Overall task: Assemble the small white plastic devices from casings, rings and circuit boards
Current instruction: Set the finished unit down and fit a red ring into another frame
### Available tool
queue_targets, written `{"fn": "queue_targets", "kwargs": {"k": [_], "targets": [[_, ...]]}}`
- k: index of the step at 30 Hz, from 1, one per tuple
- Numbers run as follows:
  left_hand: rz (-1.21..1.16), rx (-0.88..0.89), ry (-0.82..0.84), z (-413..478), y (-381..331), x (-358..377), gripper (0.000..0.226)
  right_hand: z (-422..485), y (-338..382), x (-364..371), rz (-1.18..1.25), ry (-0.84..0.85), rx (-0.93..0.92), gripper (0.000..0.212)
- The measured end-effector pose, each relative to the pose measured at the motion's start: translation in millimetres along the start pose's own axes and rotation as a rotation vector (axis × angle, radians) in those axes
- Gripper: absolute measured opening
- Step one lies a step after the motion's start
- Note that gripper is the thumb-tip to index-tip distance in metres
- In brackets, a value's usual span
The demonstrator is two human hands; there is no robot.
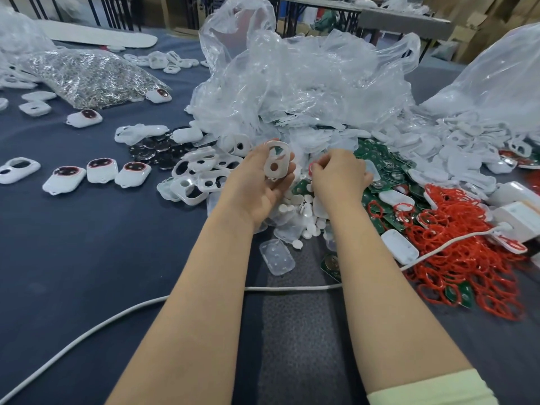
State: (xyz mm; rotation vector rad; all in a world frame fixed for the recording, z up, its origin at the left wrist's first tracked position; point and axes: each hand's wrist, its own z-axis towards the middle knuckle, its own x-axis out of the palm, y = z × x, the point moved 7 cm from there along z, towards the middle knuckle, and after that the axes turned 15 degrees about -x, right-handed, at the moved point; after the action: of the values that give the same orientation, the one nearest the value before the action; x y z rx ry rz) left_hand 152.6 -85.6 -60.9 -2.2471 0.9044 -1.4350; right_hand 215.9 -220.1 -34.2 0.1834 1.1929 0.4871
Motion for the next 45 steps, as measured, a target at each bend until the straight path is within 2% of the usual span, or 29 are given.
{"fn": "queue_targets", "kwargs": {"k": [3, 5, 6, 8, 10, 12, 15, 18, 22, 27, 30, 32, 37, 41, 45], "targets": [[0.024, 0.019, 0.010, 0, -1, 0, 0.024, -1, 0, -7, 0.086, -0.063, -0.028, 0.018], [0.114, 0.091, -0.032, -1, -5, 0, 0.018, -2, 4, -17, 0.252, -0.138, -0.089, 0.018], [0.228, 0.181, -0.095, -2, -10, -1, 0.018, -3, 7, -24, 0.371, -0.173, -0.118, 0.015], [0.607, 0.447, -0.261, -12, -23, 3, 0.018, -5, 12, -32, 0.603, -0.204, -0.139, 0.009], [0.901, 0.638, -0.333, -21, -25, 13, 0.024, -10, 13, -32, 0.849, -0.179, -0.090, 0.008], [1.037, 0.695, -0.318, -24, -21, 21, 0.035, -15, 9, -25, 1.007, -0.142, -0.017, 0.013], [1.162, 0.714, -0.279, -23, -15, 27, 0.045, -20, 3, -15, 1.013, -0.069, 0.030, 0.018], [1.146, 0.668, -0.210, -23, -11, 30, 0.046, -22, 6, -8, 0.917, 0.015, -0.035, 0.023], [1.078, 0.638, -0.132, -23, -8, 33, 0.048, -20, 15, -12, 0.829, 0.017, -0.148, 0.020], [1.034, 0.644, -0.138, -25, -9, 34, 0.059, -25, 19, -6, 0.908, 0.090, -0.081, 0.012], [1.002, 0.595, -0.175, -20, -10, 28, 0.068, -24, 19, -7, 0.986, 0.018, -0.024, 0.009], [0.952, 0.555, -0.208, -17, -11, 23, 0.072, -23, 20, -8, 0.939, -0.026, -0.041, 0.009], [0.930, 0.548, -0.213, -14, -13, 18, 0.063, -24, 14, -12, 0.925, -0.114, -0.016, 0.011], [0.971, 0.594, -0.136, -18, -10, 27, 0.050, -25, 12, -4, 0.874, 0.062, 0.012, 0.021], [0.883, 0.626, -0.093, -24, -12, 31, 0.047, -31, 15, 6, 1.191, 0.231, 0.075, 0.019]]}}
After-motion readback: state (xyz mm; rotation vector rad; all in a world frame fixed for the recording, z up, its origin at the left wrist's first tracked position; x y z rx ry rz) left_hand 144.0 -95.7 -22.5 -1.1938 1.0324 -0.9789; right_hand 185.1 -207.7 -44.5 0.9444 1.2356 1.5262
